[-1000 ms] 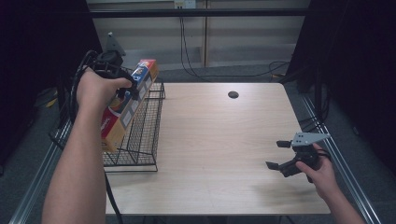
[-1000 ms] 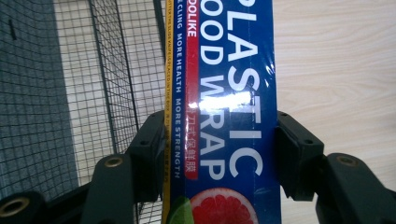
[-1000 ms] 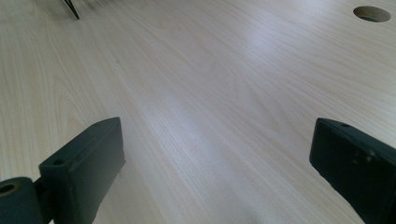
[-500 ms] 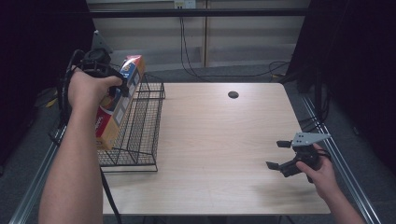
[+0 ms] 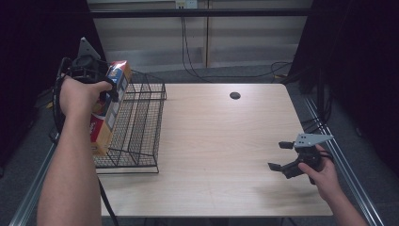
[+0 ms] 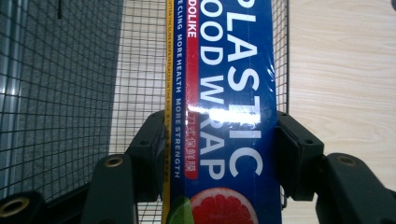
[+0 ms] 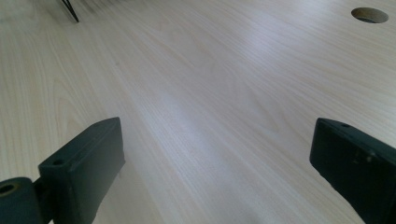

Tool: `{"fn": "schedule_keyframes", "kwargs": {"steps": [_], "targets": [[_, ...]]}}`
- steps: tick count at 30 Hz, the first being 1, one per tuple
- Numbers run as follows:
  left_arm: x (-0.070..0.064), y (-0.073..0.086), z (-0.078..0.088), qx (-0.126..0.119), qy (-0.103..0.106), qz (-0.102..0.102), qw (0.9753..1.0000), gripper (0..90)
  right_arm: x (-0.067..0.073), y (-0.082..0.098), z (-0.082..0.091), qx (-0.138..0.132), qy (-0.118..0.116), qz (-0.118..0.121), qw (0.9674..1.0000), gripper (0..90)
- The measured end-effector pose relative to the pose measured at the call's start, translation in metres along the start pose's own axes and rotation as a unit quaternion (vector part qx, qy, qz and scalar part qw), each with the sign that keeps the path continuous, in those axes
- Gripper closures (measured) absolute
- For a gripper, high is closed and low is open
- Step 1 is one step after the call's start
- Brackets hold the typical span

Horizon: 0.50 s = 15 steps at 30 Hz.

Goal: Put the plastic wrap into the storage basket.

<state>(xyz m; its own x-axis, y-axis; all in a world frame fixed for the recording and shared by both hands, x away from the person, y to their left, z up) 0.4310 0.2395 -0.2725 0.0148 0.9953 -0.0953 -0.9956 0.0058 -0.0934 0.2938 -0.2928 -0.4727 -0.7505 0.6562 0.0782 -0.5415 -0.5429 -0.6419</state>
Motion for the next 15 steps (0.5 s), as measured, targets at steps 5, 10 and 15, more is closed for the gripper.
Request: {"fn": "schedule_keyframes", "kwargs": {"steps": [5, 10, 15], "targets": [[0.006, 0.000, -0.001, -0.003, -0.005, 0.003, 1.0000, 43.6, 0.001, -0.001, -0.001, 0.000, -0.002, 0.001, 1.0000, 2.7], [0.012, 0.001, -0.004, -0.004, 0.000, 0.011, 0.9999, 43.6, 0.001, 0.000, -0.001, -0.001, 0.000, 0.001, 1.0000, 2.7], [0.017, 0.002, -0.007, -0.003, -0.003, 0.017, 0.9998, 43.5, 0.001, -0.001, -0.001, -0.002, -0.002, 0.000, 1.0000, 2.7]]}}
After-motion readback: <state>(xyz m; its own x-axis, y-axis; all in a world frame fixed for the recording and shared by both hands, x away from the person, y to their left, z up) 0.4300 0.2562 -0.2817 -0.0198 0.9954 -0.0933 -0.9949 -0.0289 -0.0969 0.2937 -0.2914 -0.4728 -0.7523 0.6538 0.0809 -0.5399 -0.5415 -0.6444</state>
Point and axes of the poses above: each handheld gripper's, and its own axes: z roughly backward along the jaws, y roughly out of its underside, x roughly to its left, the point moved 5 cm from there along -z, roughly forward along the jaws, and after that the axes turned 15 degrees about x, right-handed, at the moved point
